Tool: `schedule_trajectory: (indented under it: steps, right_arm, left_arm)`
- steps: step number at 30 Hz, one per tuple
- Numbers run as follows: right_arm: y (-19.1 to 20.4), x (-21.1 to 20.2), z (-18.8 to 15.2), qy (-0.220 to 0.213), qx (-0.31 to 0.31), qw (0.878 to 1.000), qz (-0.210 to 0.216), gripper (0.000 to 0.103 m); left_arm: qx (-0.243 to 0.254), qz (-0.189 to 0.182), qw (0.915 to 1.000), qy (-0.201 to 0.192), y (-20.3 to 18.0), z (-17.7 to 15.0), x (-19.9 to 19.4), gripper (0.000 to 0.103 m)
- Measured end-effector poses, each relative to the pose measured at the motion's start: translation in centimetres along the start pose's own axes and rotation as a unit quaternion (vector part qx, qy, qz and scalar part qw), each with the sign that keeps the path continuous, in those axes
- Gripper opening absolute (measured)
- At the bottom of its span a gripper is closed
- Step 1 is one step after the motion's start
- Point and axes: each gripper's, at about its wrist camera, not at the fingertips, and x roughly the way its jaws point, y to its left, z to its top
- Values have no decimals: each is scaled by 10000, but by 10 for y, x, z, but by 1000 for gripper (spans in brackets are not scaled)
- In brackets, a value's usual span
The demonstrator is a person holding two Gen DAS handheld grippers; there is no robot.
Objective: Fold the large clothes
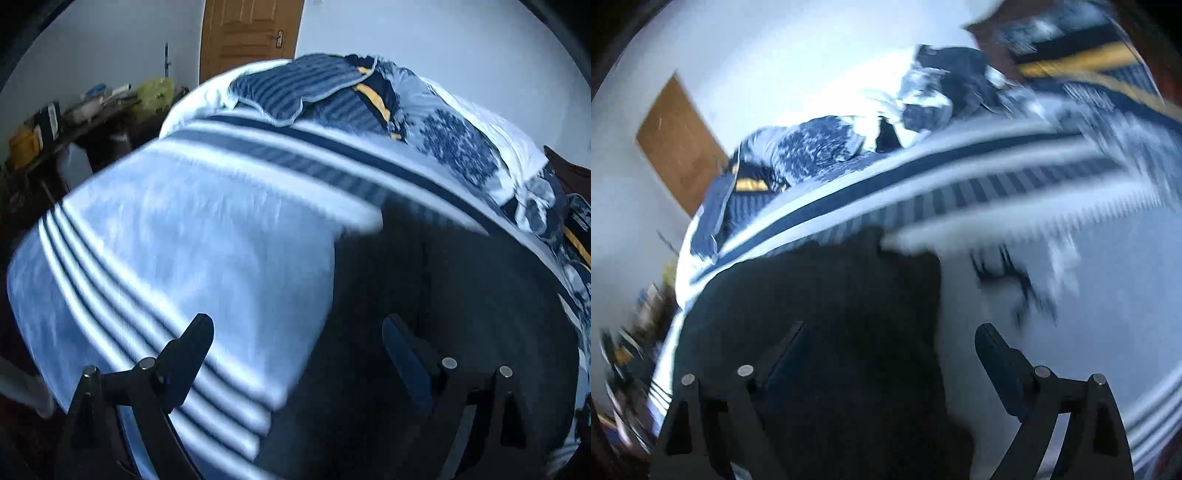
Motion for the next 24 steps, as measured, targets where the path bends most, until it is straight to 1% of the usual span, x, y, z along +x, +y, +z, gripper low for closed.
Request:
schedule_trajectory:
  steps: [1,2,3,4,5,6,7,8,9,10,11,12,13,14,16,17,18,19,20,21,22,23,24]
  right_arm:
    - [-6,2,-11,101,164,9998,58,87]
    - [-11,5,-18,285,334,9990,-24,71]
    - [-8,3,-16,289,299,9991,41,65]
    - [-2,3,-14,184,185,9996,53,64]
    - [2,5,-14,163,60,9998,-47,62]
    - [5,11,-16,300,-14,9995,-138,60]
    - [8,19,-18,503,-83,9985,-192,49]
    - [9,25,-21,693,-157,9970,-316,32]
    - [11,31,-23,827,-202,9953,-462,26]
    - [11,30,-24,808,-209,9954,-477,12]
    - [12,26,-26,741,-208,9958,-505,6]
    - [12,19,-27,637,-191,9960,-593,5]
    - [12,13,-30,598,-175,9956,-698,3]
    - [11,11,-34,597,-166,9938,-919,3]
    - [12,22,-31,705,-229,9886,-1313,3]
    - [15,24,-32,766,-278,9869,-1392,3]
    - [17,28,-31,821,-337,9857,-1433,3]
    - [19,27,-31,765,-351,9873,-1347,3]
    - [19,22,-31,663,-324,9894,-1251,4]
    - [18,13,-32,545,-244,9919,-1118,4]
    - [12,5,-36,485,-143,9938,-986,6]
    - [8,-1,-38,433,27,9960,-779,16]
    - [2,-9,-40,410,250,9975,-525,25]
  left_arm:
    - [-48,-75,9999,75,3,-12,2,88]
    - [-85,-131,9998,115,4,-14,-2,84]
    - [-74,-200,9997,-105,3,-12,-10,84]
    - [-118,-182,9993,-320,5,-10,-12,85]
    - [-125,-55,9994,-308,5,-10,-8,85]
    - [-69,-11,10000,-63,3,-8,2,84]
    - [11,2,9998,200,1,-8,11,74]
    - [87,18,9994,348,0,-11,15,64]
    - [181,41,9985,508,-4,-12,22,45]
    - [219,-34,9979,601,-5,-14,25,23]
    - [233,-119,9976,635,-5,-17,23,10]
    - [246,-128,9975,644,-5,-20,22,4]
    - [284,-56,9977,610,-6,-22,22,4]
    - [324,18,9975,621,-7,-22,23,4]
    - [416,196,9958,796,-13,-23,28,4]
    - [455,294,9949,849,-14,-23,31,4]
    - [493,391,9943,863,-15,-23,32,4]
    - [512,434,9941,851,-15,-24,31,4]
    - [518,433,9944,812,-15,-25,27,4]
    - [490,364,9952,762,-14,-26,22,7]
    - [433,263,9961,716,-11,-26,17,16]
    - [356,174,9968,688,-6,-25,16,27]
    - [209,110,9977,633,-1,-25,10,54]
